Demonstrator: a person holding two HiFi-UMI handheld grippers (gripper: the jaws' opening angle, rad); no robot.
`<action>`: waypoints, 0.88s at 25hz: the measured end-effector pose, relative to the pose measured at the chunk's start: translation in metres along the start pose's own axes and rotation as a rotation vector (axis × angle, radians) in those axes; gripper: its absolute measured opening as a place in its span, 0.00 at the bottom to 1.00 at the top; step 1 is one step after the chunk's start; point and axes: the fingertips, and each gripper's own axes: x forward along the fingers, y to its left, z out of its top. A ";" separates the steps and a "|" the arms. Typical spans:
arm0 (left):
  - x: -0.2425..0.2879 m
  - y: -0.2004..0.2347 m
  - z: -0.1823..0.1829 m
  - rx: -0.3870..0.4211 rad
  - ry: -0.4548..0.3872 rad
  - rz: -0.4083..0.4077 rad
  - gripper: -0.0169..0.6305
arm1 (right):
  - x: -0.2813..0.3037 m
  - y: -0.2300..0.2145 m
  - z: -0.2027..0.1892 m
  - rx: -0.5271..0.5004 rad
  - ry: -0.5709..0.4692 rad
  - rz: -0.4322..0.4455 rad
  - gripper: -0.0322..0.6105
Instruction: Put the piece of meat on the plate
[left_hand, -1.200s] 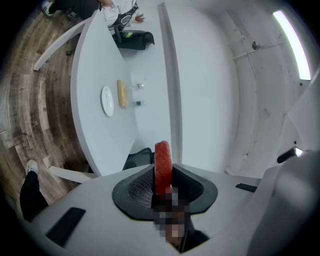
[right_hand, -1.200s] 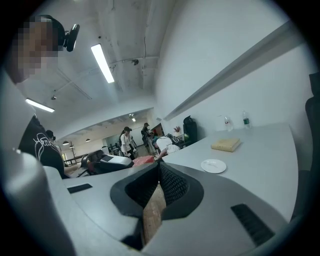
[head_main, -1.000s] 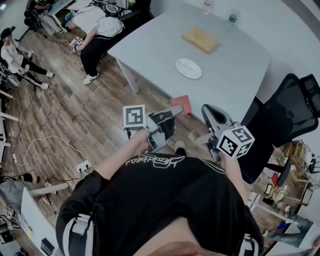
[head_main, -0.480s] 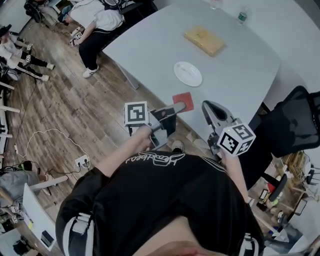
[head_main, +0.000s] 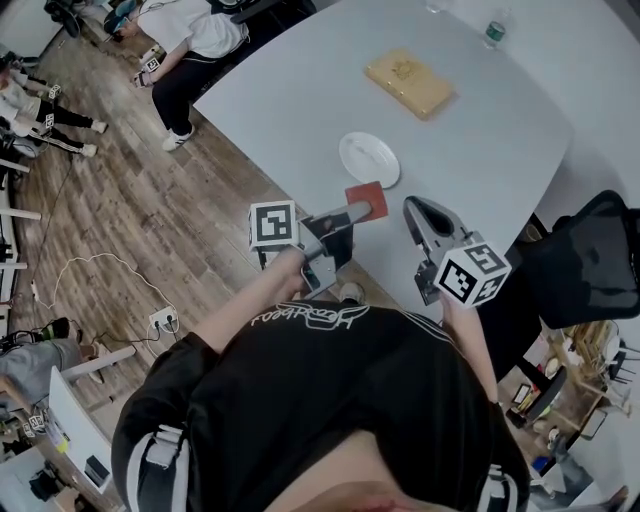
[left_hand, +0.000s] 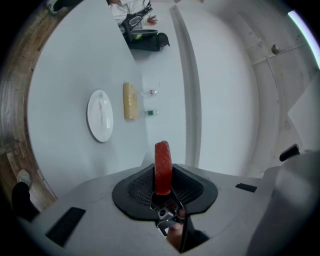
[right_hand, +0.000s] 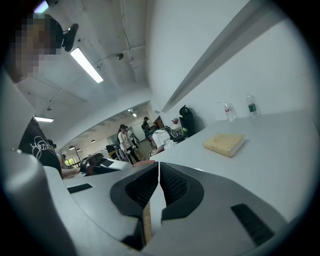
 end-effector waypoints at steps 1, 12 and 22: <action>0.003 0.003 0.004 -0.001 -0.003 0.003 0.17 | 0.003 -0.005 0.000 0.004 0.003 0.000 0.07; 0.035 0.035 0.033 -0.019 -0.013 0.050 0.17 | 0.024 -0.053 -0.003 0.053 0.026 -0.016 0.07; 0.051 0.073 0.060 -0.033 -0.052 0.123 0.17 | 0.044 -0.082 -0.017 0.084 0.060 -0.025 0.07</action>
